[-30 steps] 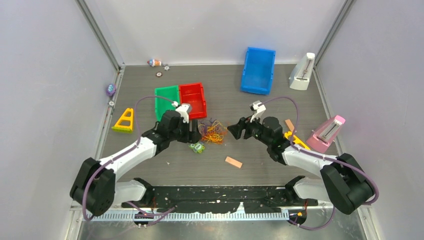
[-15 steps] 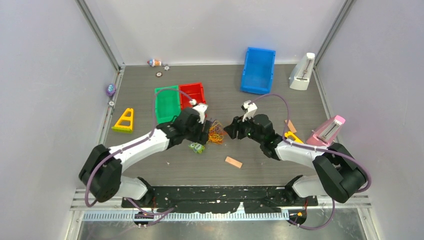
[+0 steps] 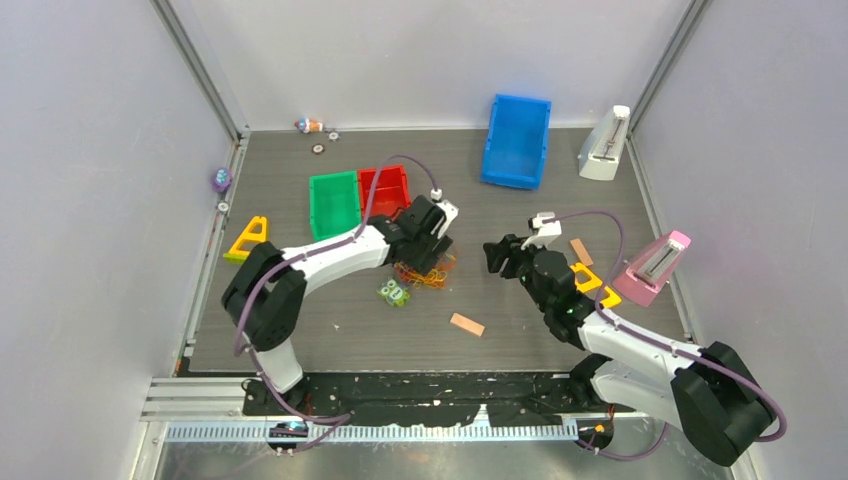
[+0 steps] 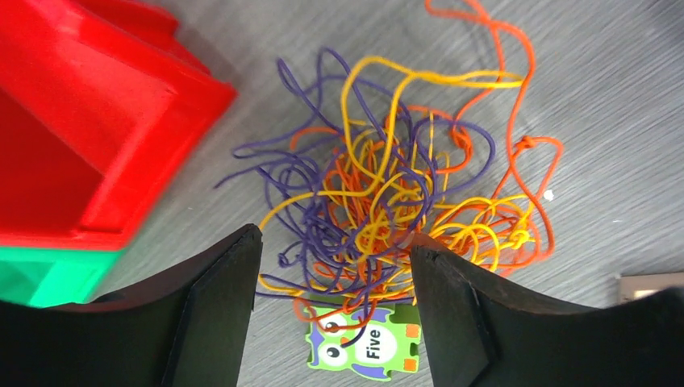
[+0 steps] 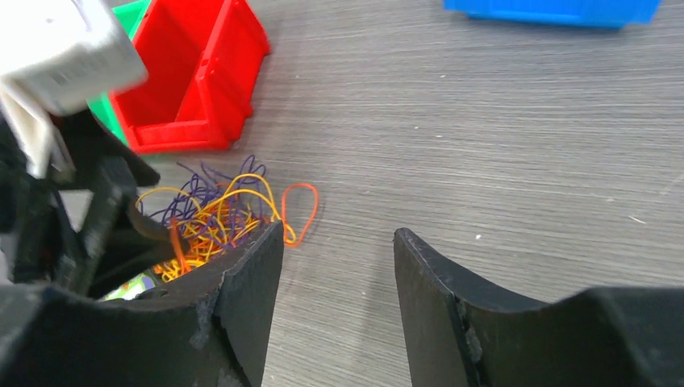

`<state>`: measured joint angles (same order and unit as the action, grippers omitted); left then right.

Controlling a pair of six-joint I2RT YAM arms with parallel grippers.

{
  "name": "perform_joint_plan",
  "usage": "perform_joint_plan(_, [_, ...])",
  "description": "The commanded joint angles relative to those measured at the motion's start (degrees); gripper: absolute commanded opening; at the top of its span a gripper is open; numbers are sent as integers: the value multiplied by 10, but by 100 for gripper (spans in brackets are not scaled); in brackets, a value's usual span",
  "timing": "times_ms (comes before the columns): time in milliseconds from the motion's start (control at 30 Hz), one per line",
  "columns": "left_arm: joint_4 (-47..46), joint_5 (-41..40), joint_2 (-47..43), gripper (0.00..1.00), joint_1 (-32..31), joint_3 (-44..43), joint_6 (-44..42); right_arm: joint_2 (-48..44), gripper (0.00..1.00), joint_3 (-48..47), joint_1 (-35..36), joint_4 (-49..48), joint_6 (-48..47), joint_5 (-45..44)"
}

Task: Untangle the cables
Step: Untie the cable.

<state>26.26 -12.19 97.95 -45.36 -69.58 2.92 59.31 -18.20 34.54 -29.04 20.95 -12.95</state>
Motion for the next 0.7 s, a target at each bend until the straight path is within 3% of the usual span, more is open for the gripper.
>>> perform_joint_plan(0, [27, 26, 38, 69, 3, -23, -4, -29, 59, 13, 1, -30, 8, -66])
perform_joint_plan(33, [25, 33, 48, 66, 6, -25, 2, -31, 59, 14, 1, -32, 8, -65])
perform_joint_plan(67, [23, 48, 56, 57, 11, -29, 10, -31, 59, 15, 1, -32, 8, -65])
perform_joint_plan(133, [25, 96, 78, 13, 31, -40, 44, -30, 59, 15, 1, -34, 8, -62])
perform_joint_plan(167, [26, 129, 85, 1, 42, -46, 64, -29, 59, 15, 1, -36, 8, -58])
perform_joint_plan(267, [-10, 239, 70, 0, 81, -30, 111, -22, 59, 16, 0, -48, 4, -31])
perform_joint_plan(367, [-105, 348, 21, 0, 116, 25, 177, -9, 62, 17, -2, -85, -4, 32])
perform_joint_plan(467, [-255, 461, -34, 0, 150, 101, 282, 8, 71, 26, -2, -138, -5, 128])
perform_joint_plan(667, [-566, 565, -75, 0, 193, 214, 513, 29, 83, 43, -4, -238, 7, 232])
